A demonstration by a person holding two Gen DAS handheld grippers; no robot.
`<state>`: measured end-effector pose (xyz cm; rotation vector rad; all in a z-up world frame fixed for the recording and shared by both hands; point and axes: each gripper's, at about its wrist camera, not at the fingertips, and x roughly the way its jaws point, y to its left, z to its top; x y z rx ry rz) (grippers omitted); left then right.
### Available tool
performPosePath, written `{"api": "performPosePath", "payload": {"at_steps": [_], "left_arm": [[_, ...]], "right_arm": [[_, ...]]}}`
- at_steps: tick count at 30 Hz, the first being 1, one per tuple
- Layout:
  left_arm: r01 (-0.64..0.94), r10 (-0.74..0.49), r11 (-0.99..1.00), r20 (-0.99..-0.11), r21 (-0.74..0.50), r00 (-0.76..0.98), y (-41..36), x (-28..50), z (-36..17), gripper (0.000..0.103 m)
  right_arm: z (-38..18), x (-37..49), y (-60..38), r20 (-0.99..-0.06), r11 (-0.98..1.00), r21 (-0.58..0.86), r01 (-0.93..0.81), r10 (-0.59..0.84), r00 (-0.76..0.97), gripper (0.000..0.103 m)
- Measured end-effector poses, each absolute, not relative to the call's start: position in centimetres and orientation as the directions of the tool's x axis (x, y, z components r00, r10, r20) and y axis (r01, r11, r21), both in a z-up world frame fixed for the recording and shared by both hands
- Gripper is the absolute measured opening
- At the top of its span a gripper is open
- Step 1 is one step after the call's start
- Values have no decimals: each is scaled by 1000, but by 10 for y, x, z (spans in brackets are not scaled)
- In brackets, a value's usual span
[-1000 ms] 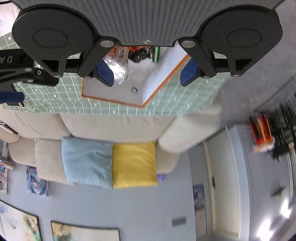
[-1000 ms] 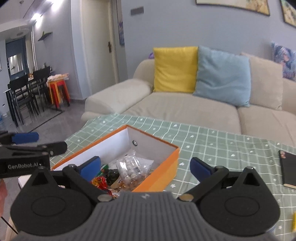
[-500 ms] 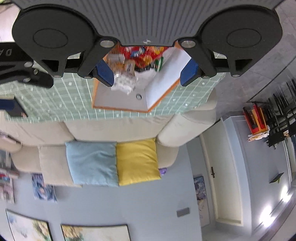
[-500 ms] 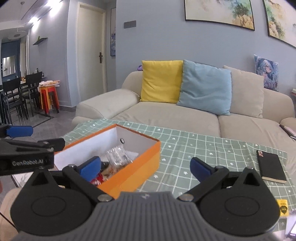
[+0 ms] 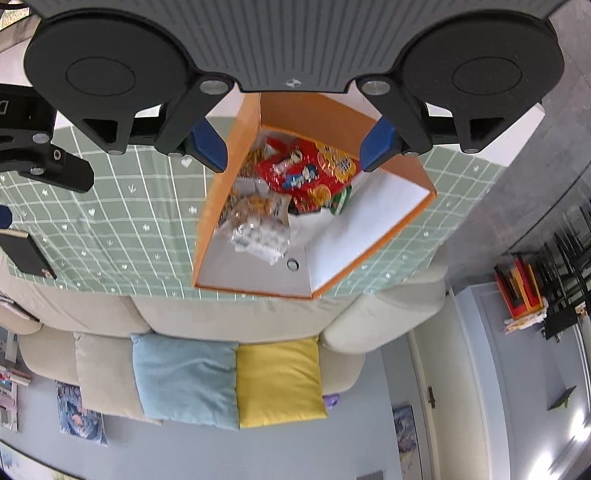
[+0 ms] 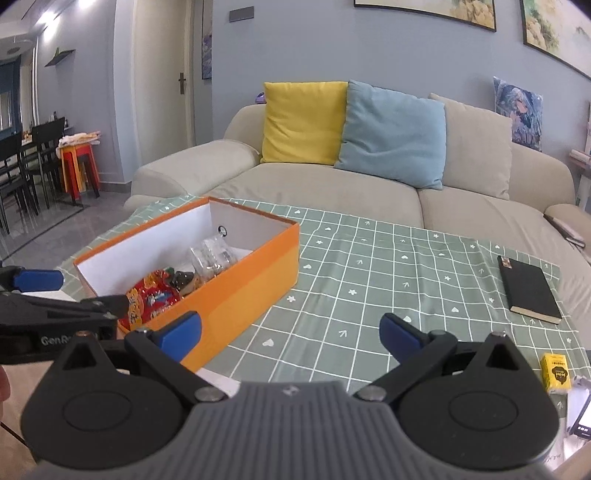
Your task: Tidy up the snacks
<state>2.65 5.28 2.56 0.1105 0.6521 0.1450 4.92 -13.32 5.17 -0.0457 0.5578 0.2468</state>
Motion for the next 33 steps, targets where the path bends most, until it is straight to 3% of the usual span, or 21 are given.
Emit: {"api": "performPosePath", "payload": {"at_steps": [33], "left_arm": [[-94, 164, 985, -619, 144, 769, 51, 27, 23, 95]], "right_arm": [[46, 51, -131, -536, 976, 5, -219, 187, 823, 99]]}}
